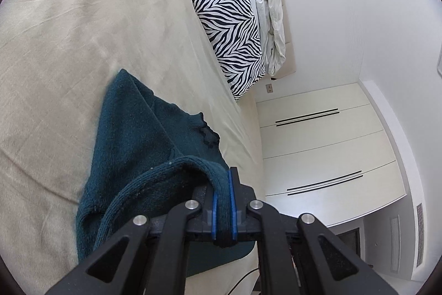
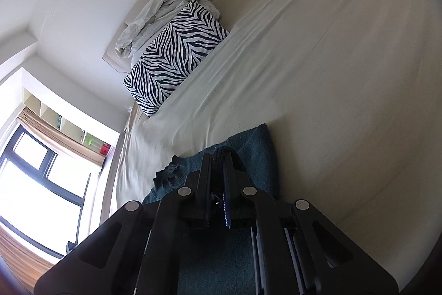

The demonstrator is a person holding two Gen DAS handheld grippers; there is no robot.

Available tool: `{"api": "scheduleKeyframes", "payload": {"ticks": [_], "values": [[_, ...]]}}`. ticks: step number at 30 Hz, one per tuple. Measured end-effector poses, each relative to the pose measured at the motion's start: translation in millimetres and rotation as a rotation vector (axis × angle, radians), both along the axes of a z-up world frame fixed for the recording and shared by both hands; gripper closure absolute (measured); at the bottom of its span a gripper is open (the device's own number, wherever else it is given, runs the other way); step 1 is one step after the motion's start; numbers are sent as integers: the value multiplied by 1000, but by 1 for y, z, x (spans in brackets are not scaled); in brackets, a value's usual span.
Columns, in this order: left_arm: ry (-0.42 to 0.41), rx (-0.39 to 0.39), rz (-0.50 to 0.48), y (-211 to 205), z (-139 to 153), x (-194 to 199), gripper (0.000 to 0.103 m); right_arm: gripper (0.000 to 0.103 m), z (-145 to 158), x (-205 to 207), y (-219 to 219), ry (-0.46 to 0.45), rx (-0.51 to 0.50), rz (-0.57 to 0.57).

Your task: Fold small clothes

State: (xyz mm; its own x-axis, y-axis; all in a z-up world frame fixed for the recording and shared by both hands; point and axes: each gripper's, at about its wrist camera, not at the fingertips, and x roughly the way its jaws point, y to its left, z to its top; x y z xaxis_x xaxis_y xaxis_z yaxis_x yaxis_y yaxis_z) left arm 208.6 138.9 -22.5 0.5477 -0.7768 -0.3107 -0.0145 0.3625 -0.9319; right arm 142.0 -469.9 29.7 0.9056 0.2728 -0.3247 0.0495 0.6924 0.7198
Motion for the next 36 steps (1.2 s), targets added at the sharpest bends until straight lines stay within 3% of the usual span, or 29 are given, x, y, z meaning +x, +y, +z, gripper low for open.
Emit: {"api": "scheduleKeyframes", "payload": {"ticks": [9,11,12,13,15,20,30,33,36], "values": [[71,33,54,8,-40,62,94,95,-32,89,-4,106,0,-43],[99,61,53,6,-50,68,62,93,-44,106,-5,161,-43,-73],[110,75,57,6,-53,69,32,79,-48,109,-6,170,-51,-86],[101,73,64,6,-54,67,25,50,-52,110,-8,167,-43,-98],[93,75,57,6,-52,64,23,27,-55,99,-16,117,-6,-139],[49,165,41,1,-36,40,22,27,-49,62,-23,92,-33,-110],[-25,393,49,-12,-25,-43,23,28,-48,-35,26,79,-349,-16],[-38,501,30,-20,-29,-56,27,29,-53,-57,36,77,-385,9],[-51,546,17,-24,-32,-62,34,37,-57,-71,39,87,-397,29]]}}
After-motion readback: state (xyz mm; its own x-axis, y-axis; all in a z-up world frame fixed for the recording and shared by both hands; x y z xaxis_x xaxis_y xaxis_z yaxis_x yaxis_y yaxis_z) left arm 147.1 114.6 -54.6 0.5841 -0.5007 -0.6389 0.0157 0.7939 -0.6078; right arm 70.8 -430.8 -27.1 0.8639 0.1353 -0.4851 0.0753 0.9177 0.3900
